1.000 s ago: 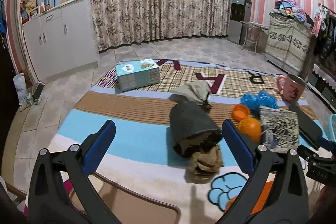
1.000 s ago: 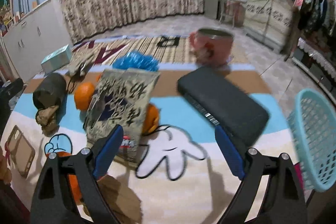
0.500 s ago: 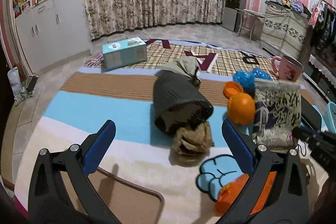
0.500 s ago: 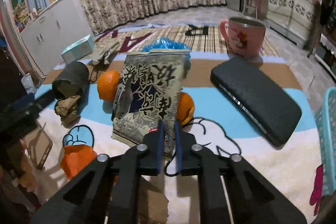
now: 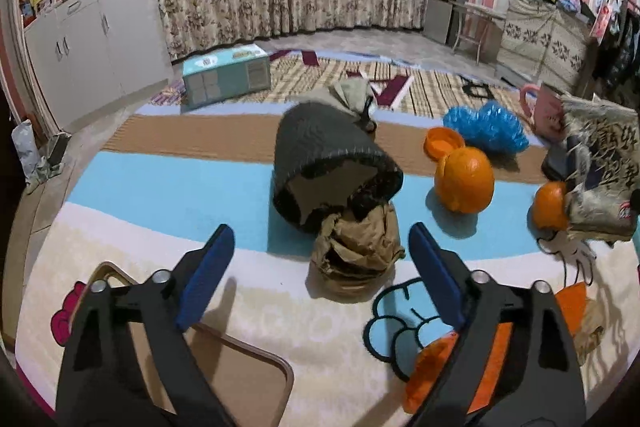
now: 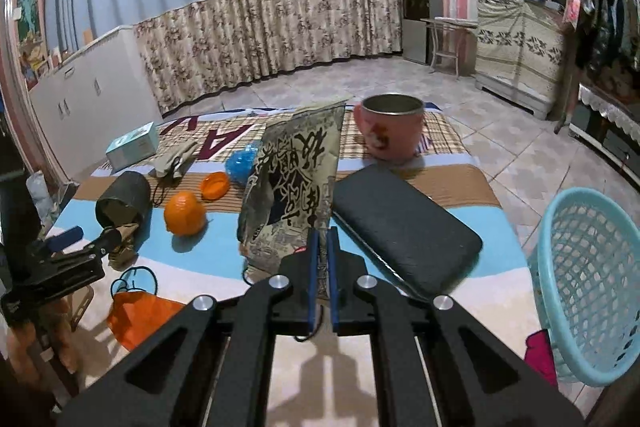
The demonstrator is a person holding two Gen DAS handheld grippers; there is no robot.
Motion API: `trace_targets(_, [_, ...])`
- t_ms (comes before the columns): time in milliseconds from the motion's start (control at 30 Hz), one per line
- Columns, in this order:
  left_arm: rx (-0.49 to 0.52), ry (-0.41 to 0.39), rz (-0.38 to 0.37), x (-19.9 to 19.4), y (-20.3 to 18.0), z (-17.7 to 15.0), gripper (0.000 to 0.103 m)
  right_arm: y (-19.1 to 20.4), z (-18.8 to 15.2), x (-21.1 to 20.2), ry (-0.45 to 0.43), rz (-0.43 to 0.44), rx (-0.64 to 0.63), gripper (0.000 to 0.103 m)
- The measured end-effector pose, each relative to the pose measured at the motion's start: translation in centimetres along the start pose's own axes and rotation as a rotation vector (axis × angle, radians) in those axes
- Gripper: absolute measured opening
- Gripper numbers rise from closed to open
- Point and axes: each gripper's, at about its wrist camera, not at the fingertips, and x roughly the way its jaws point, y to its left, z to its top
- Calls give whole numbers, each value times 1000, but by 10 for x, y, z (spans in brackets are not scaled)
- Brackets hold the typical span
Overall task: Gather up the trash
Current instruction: 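Grasp the snack bag with the right tool while the left tool grips the crumpled brown paper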
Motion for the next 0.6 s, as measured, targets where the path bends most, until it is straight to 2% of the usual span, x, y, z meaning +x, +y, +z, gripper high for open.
trace_targets(133, [13, 20, -8, 5, -4, 1, 73, -8, -1, 2, 4, 12, 31, 5])
trace_targets(233, [37, 26, -23, 6, -10, 1, 62, -8, -1, 3, 5, 20, 33, 5])
trace_targets(300, [58, 29, -35, 6, -15, 0, 51, -7, -2, 3, 5, 28, 35, 5])
trace_targets(367, [80, 31, -45, 5, -20, 0, 45, -7, -3, 4, 6, 38, 39, 5])
trace_targets(500, [97, 22, -33, 4, -25, 1, 42, -6, -4, 4, 4, 44, 36, 5])
trace_targets(600, [82, 9, -51, -2, -24, 5, 42, -7, -5, 3, -1, 44, 41, 5])
